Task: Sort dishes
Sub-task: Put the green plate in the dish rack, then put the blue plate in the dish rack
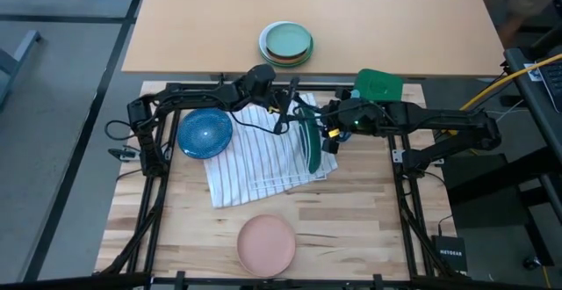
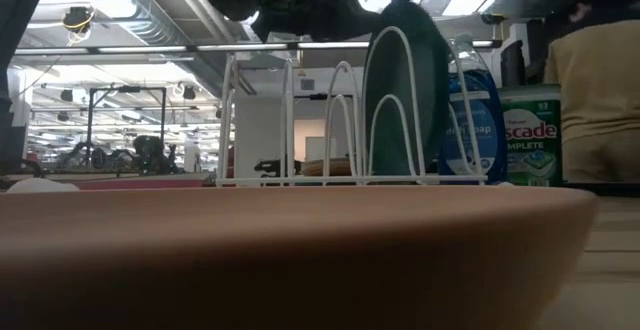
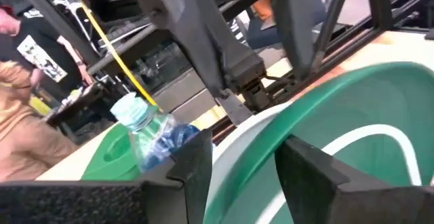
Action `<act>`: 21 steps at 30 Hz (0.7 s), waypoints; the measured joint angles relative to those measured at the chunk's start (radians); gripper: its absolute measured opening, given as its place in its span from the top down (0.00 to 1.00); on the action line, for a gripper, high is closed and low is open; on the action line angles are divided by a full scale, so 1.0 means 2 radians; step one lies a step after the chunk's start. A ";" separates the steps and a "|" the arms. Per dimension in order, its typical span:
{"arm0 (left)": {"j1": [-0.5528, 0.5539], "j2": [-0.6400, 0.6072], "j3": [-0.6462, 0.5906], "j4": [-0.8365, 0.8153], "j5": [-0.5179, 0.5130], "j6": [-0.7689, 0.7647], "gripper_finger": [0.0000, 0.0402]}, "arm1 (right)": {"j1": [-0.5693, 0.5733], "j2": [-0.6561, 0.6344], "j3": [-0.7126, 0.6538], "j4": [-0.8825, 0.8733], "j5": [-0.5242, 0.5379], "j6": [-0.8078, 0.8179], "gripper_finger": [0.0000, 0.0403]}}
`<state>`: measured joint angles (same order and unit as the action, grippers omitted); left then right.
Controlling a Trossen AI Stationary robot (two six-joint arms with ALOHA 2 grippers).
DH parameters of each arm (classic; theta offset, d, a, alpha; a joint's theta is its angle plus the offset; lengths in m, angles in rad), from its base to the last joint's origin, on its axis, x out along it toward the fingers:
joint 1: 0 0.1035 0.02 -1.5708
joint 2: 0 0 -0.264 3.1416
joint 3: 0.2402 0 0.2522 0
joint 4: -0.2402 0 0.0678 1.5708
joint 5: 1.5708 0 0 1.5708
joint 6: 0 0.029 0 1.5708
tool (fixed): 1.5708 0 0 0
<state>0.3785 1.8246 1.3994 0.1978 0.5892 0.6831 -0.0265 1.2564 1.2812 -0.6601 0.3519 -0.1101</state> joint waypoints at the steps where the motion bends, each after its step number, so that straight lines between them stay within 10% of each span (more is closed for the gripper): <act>1: -0.002 -0.002 0.000 -0.008 0.000 0.001 0.64 | 0.000 0.000 0.000 0.000 0.000 0.000 0.54; 21: -0.020 -0.059 0.000 -0.129 -0.007 0.005 0.64 | 0.000 0.000 0.000 -0.016 -0.002 0.013 0.54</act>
<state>0.3389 1.7063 1.3994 -0.0606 0.5743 0.6922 -0.0261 1.2564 1.2812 -0.6914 0.3473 -0.0837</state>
